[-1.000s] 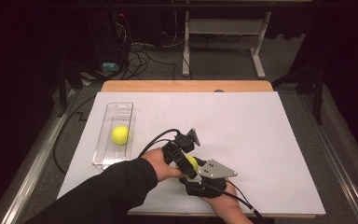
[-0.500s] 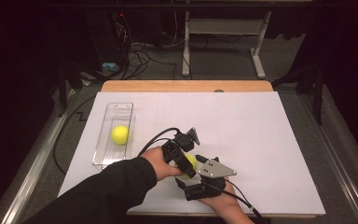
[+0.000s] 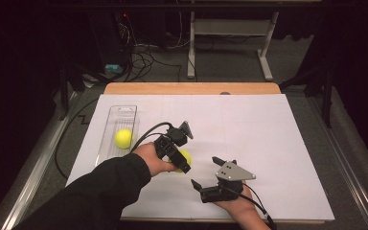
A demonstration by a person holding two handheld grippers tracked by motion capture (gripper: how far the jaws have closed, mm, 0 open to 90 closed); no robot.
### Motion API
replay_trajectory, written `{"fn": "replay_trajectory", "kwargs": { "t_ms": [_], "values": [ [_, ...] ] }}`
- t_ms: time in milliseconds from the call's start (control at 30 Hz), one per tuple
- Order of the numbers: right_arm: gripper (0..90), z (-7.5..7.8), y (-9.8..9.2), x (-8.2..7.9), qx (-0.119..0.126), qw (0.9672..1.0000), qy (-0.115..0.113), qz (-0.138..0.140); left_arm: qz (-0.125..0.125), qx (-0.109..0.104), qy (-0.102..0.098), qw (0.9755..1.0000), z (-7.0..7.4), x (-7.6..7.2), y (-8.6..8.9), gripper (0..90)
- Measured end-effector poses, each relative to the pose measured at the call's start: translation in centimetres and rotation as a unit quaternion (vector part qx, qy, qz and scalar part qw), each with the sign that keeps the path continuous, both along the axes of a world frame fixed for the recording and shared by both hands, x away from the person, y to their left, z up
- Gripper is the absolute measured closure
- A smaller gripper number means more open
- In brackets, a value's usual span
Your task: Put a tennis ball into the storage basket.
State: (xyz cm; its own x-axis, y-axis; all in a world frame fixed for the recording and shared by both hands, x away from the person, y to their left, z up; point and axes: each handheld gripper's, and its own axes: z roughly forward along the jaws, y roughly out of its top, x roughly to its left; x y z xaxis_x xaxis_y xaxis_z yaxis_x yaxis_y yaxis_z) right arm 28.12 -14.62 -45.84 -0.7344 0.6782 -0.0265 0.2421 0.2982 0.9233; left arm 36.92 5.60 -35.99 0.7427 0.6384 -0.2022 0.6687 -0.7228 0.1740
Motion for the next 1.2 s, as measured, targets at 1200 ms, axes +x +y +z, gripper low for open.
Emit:
{"fn": "replay_trajectory", "kwargs": {
  "t_ms": [1200],
  "values": [
    [0.0, 0.0, -12.3, 0.0, -0.009, 0.9909, 0.011, -0.134, 0.157, 0.058, -0.002, 0.9858, -0.1, 2.2, 17.2, 26.8]
  ]
}}
